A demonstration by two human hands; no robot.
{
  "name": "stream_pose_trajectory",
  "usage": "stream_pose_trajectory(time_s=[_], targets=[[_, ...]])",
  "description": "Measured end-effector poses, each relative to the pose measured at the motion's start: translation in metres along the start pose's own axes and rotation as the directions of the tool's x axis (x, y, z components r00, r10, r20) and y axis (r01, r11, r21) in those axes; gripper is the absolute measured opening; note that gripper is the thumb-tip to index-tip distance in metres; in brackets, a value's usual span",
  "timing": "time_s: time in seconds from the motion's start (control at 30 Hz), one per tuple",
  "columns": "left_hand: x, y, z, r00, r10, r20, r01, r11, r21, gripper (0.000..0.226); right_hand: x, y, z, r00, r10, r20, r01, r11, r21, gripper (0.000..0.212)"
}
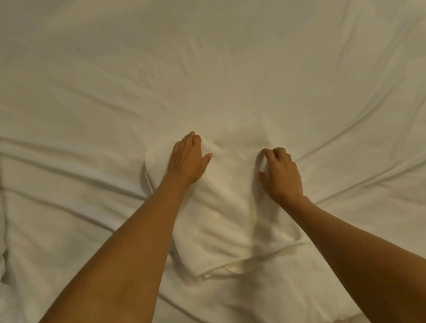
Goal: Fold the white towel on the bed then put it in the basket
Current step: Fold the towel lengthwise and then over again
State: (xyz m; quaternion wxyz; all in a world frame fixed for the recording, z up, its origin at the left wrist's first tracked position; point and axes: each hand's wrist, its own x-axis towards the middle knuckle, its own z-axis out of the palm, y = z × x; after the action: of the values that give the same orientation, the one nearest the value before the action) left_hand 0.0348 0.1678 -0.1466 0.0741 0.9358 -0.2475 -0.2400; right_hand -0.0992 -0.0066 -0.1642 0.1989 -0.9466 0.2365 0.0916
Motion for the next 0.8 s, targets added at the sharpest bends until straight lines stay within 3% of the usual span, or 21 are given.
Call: stream_pose_trajectory(time_s=[0.27, 0.37, 0.47, 0.6, 0.7, 0.8], targets=[[0.068, 0.057, -0.012, 0.954, 0.219, 0.205, -0.22, 0.975, -0.02, 0.09, -0.025, 0.019, 0.022, 0.961, 0.264, 0.084, -0.276, 0.939, 0.205, 0.075], [0.086, 0.081, -0.008, 0.897, 0.378, 0.229, -0.422, 0.887, 0.187, 0.104, -0.041, 0.03, 0.032, 0.917, 0.364, 0.165, -0.398, 0.867, 0.299, 0.08], [0.102, 0.099, -0.004, 0.832, 0.454, 0.319, -0.555, 0.683, 0.475, 0.117, -0.051, 0.036, 0.038, 0.872, 0.449, 0.195, -0.489, 0.787, 0.375, 0.081], [0.113, 0.121, -0.003, 0.759, 0.458, 0.463, -0.648, 0.455, 0.611, 0.095, -0.056, 0.042, 0.039, 0.865, 0.446, 0.231, -0.502, 0.762, 0.409, 0.078], [0.116, 0.13, -0.005, 0.754, 0.451, 0.478, -0.653, 0.433, 0.621, 0.065, -0.054, 0.048, 0.036, 0.838, 0.427, 0.34, -0.539, 0.74, 0.402, 0.079], [0.113, 0.134, -0.008, 0.767, 0.441, 0.467, -0.633, 0.399, 0.664, 0.056, -0.051, 0.055, 0.031, 0.788, 0.386, 0.48, -0.579, 0.731, 0.362, 0.082]])
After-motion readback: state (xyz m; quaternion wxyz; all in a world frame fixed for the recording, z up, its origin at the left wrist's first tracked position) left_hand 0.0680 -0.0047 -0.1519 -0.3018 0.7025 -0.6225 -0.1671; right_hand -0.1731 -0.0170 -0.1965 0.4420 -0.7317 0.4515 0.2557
